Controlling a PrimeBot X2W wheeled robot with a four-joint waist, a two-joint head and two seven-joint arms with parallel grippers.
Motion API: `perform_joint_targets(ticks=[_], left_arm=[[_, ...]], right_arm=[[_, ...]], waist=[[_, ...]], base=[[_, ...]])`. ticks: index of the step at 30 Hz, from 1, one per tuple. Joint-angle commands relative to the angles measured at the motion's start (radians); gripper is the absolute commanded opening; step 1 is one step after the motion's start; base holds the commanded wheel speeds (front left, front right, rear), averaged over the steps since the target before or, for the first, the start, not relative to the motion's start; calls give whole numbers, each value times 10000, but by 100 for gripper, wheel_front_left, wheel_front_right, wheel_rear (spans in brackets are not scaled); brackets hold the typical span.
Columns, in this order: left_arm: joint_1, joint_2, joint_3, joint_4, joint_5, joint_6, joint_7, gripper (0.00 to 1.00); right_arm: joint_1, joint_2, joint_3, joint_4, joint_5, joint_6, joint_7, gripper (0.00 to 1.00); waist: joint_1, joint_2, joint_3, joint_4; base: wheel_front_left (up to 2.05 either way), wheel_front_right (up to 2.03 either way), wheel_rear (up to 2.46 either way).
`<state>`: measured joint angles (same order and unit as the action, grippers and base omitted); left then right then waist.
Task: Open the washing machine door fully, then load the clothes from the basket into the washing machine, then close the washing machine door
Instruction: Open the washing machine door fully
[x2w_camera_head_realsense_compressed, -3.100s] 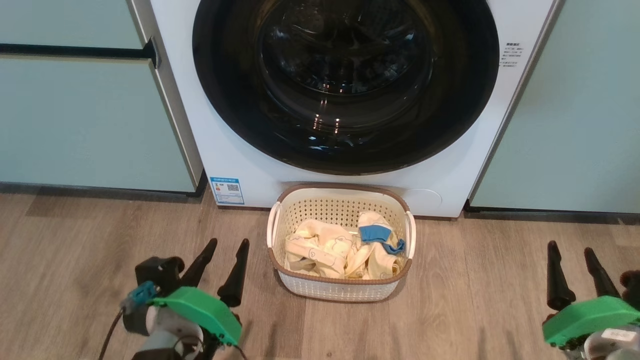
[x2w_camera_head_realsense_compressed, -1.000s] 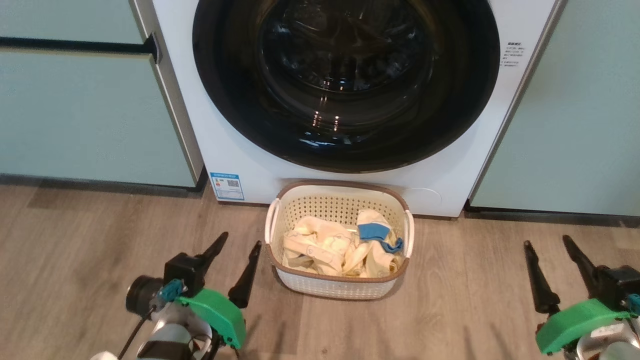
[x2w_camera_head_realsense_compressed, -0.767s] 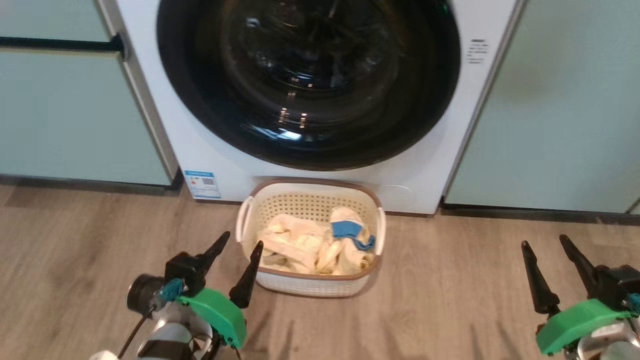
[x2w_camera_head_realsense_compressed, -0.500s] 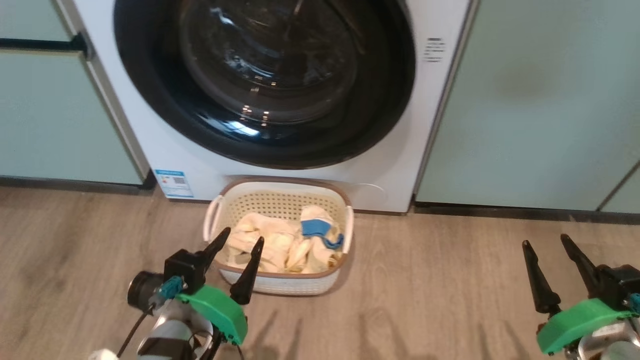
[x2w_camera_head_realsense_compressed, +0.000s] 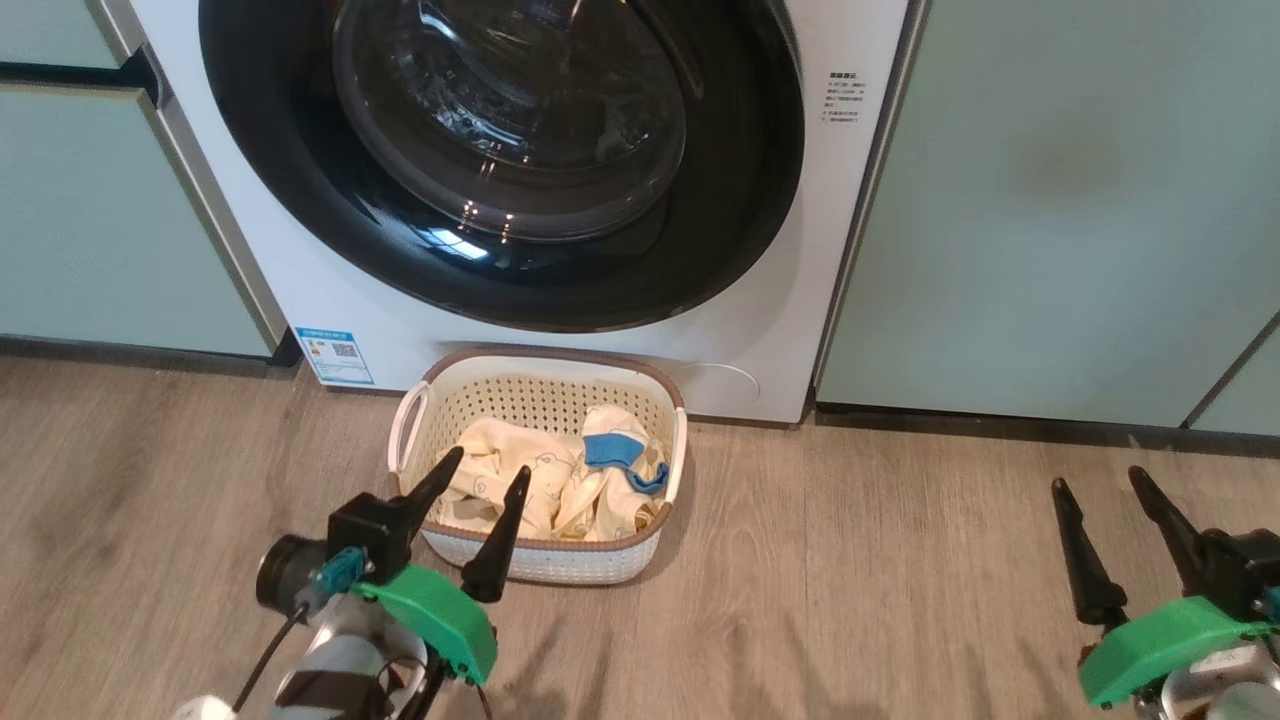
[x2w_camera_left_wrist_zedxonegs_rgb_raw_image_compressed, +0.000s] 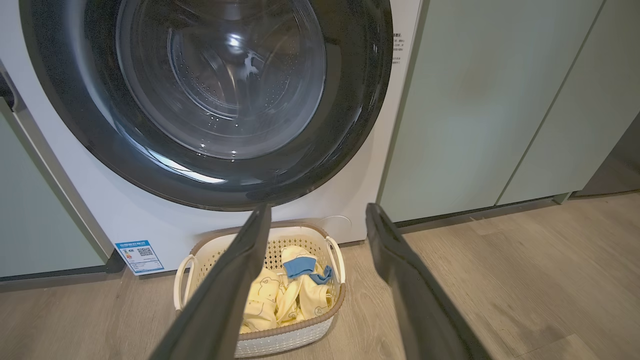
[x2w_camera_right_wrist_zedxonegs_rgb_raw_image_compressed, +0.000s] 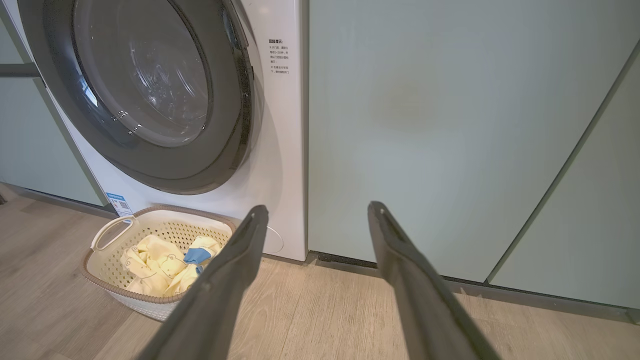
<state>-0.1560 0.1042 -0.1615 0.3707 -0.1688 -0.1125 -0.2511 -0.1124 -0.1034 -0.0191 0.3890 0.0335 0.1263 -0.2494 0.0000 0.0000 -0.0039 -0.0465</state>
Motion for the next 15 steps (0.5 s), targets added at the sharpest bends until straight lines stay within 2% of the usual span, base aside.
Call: perform_joint_targets(ticks=[1,15], left_arm=[[-535,194,391,-327,-32,-11,-107,100],[-550,154,468,-314,17,-25,-107,100]], right_arm=[[-562,-118,188,-314,-50,44,-124,100],[-597,-109,165,-258,-4,44,-124,100]], waist=[[0,0,-1,0],[0,0,-56,-29]], base=[[0,0,0],[0,0,0]])
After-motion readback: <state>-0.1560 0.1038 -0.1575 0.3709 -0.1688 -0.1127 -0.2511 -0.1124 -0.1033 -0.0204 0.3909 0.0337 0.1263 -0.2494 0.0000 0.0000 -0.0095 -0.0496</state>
